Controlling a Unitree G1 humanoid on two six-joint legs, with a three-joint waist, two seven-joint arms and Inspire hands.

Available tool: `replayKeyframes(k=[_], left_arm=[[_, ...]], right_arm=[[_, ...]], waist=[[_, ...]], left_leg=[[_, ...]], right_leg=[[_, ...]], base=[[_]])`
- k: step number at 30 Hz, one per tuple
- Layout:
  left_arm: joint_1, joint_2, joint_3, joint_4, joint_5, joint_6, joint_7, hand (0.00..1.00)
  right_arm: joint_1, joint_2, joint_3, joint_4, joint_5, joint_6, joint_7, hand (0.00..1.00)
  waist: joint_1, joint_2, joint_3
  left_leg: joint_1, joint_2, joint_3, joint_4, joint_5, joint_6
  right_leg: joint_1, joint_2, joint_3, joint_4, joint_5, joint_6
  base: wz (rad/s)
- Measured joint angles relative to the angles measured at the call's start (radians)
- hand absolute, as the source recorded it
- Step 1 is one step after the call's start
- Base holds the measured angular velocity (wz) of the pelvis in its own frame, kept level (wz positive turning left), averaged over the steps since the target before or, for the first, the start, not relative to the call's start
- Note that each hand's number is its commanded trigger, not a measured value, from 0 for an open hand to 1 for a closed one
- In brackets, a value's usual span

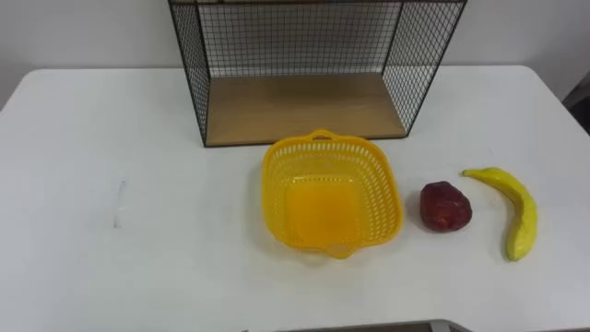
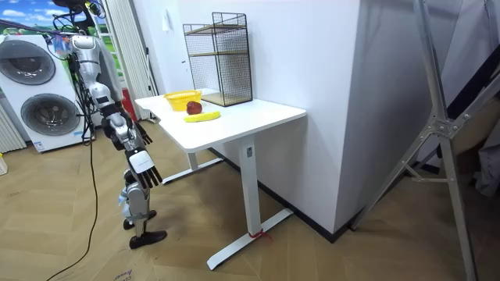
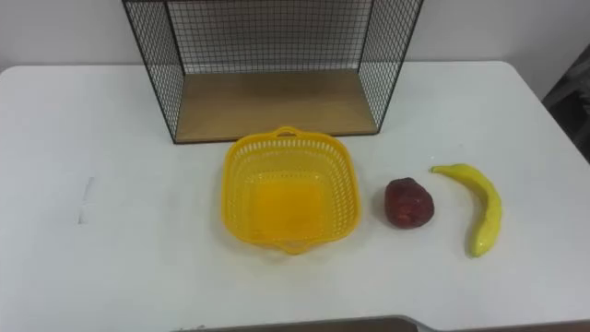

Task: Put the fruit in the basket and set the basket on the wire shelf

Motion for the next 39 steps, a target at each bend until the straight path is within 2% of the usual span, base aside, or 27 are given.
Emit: replayKeyframes(k=[7, 11, 15, 16, 21, 26, 28, 32, 36, 38, 39], left_arm=[[0.001, 0.008, 0.007, 0.054, -0.057, -0.019, -0.012, 0.00], [-0.001, 0.007, 0.024, 0.076, -0.062, -0.017, -0.017, 0.00], [-0.003, 0.004, 0.049, 0.104, -0.072, -0.009, -0.017, 0.00], [0.000, 0.004, 0.049, 0.105, -0.084, -0.007, -0.017, 0.00], [0.004, 0.000, 0.051, 0.104, -0.138, 0.004, -0.017, 0.00], [0.004, -0.008, 0.059, 0.104, -0.180, -0.006, -0.021, 0.00], [0.012, -0.010, 0.061, 0.109, -0.180, -0.021, -0.025, 0.00], [0.024, -0.010, 0.100, 0.109, -0.180, -0.023, -0.026, 0.00], [0.040, -0.007, 0.166, 0.107, -0.179, -0.026, -0.025, 0.00], [0.043, -0.004, 0.198, 0.105, -0.176, -0.028, -0.025, 0.00], [0.050, 0.001, 0.209, 0.100, -0.176, -0.029, -0.024, 0.00]], right_arm=[[0.005, 0.002, -0.015, 0.021, 0.052, -0.017, 0.019, 0.00], [0.002, 0.002, -0.017, 0.040, 0.126, -0.017, 0.020, 0.00], [0.003, 0.010, -0.058, 0.040, 0.165, -0.014, 0.021, 0.00], [0.002, 0.010, -0.058, 0.040, 0.173, -0.014, 0.021, 0.00], [0.003, 0.011, -0.061, 0.040, 0.237, -0.014, 0.019, 0.00], [0.003, 0.023, -0.103, 0.039, 0.400, -0.017, 0.009, 0.00], [0.010, 0.027, -0.148, 0.032, 0.521, -0.018, 0.002, 0.00], [0.020, 0.026, -0.252, -0.016, 0.756, -0.029, -0.025, 0.00], [0.033, 0.031, -0.429, -0.051, 1.117, -0.030, -0.079, 0.00], [0.040, 0.029, -0.527, -0.101, 1.199, -0.033, -0.115, 0.00], [0.042, 0.027, -0.578, -0.129, 1.236, -0.046, -0.149, 0.00]], waist=[[0.000, -0.001, 0.0031], [0.001, -0.005, 0.0047], [0.000, -0.005, 0.0051], [0.001, -0.009, 0.0072], [-0.001, -0.005, 0.0052], [-0.003, 0.003, 0.0015], [-0.013, 0.005, 0.0020], [-0.036, 0.008, -0.0004], [-0.080, 0.003, -0.0040], [-0.093, 0.004, -0.0035], [-0.098, 0.003, -0.0037]], left_leg=[[0.013, 0.001, 0.000, -0.002, 0.000, 0.000], [0.015, 0.001, 0.001, -0.007, 0.000, 0.000], [0.016, 0.001, 0.001, -0.008, 0.000, 0.000], [0.018, 0.001, 0.002, -0.009, 0.000, 0.000], [0.020, 0.002, 0.003, -0.012, 0.000, 0.000], [0.019, 0.003, 0.000, -0.007, 0.000, 0.000], [0.019, 0.002, 0.002, -0.008, 0.000, 0.000], [0.019, 0.004, 0.016, -0.014, 0.000, 0.000], [0.026, 0.004, 0.027, -0.014, 0.000, 0.000], [0.031, 0.004, 0.033, -0.014, 0.000, 0.000], [0.036, 0.004, 0.044, -0.015, 0.000, 0.000]], right_leg=[[0.016, 0.003, 0.007, -0.019, 0.005, -0.001], [0.014, 0.004, 0.011, -0.016, 0.005, -0.001], [0.016, 0.004, 0.011, -0.014, 0.006, 0.000], [0.016, 0.004, 0.011, -0.013, 0.006, 0.000], [0.017, 0.005, 0.010, -0.012, 0.012, -0.001], [0.017, 0.006, 0.012, -0.010, 0.014, -0.002], [0.015, 0.006, 0.013, -0.009, 0.014, -0.002], [0.006, 0.009, 0.034, -0.007, 0.014, -0.002], [0.010, 0.009, 0.038, -0.008, 0.014, -0.002], [0.009, 0.010, 0.043, -0.007, 0.014, -0.002], [0.010, 0.011, 0.053, -0.004, 0.014, -0.002]], base=[[-0.02], [-0.02], [0.00], [0.00], [0.00], [0.00], [0.00], [-0.11], [-0.03], [-0.15], [-0.27]])
